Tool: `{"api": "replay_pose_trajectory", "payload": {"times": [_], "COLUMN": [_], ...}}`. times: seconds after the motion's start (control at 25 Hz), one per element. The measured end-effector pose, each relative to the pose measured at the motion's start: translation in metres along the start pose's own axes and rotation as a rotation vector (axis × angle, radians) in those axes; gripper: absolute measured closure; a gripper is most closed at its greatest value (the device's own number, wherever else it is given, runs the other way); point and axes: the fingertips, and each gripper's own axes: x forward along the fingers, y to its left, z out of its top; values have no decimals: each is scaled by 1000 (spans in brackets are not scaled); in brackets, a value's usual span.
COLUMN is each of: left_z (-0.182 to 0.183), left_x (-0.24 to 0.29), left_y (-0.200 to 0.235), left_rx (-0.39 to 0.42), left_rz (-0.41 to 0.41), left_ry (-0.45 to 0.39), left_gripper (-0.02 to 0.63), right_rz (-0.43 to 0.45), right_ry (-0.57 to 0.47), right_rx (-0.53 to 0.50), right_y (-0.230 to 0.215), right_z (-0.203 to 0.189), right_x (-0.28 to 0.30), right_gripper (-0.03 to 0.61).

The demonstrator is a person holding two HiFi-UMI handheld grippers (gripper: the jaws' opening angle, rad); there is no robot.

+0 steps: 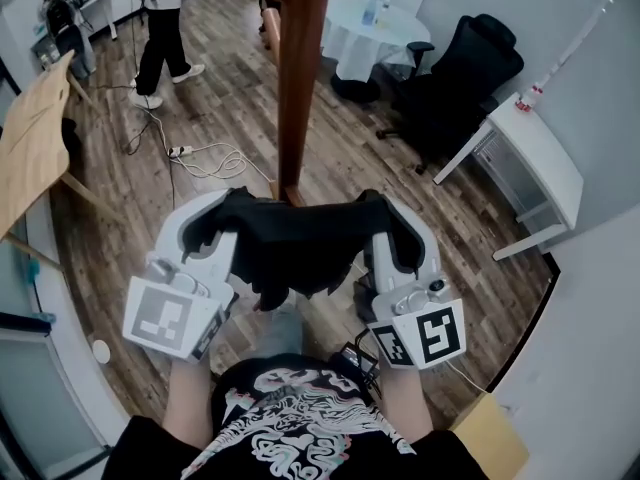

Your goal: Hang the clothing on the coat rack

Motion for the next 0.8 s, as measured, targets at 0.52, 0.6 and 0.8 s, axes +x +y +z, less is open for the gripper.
{"api": "replay_pose_trajectory", "payload": {"times": [0.52,0.6,0.8], "left_z": [-32,-39,-59], "left_x": [51,55,64], "left_y": [13,13,11], "left_rx": [-34,-43,-56], "left_rz": [-118,-125,-141], "left_ry": [140,152,189], "left_gripper": [601,601,601], "right_rz": [-36,-39,-46], "right_ry": [55,74,122], "right_rx": [-3,4,32], "right_y": [-33,-37,-42], "right_z": [-23,-32,-60], "right_x": [39,43,48], "right_gripper": [569,569,568]}}
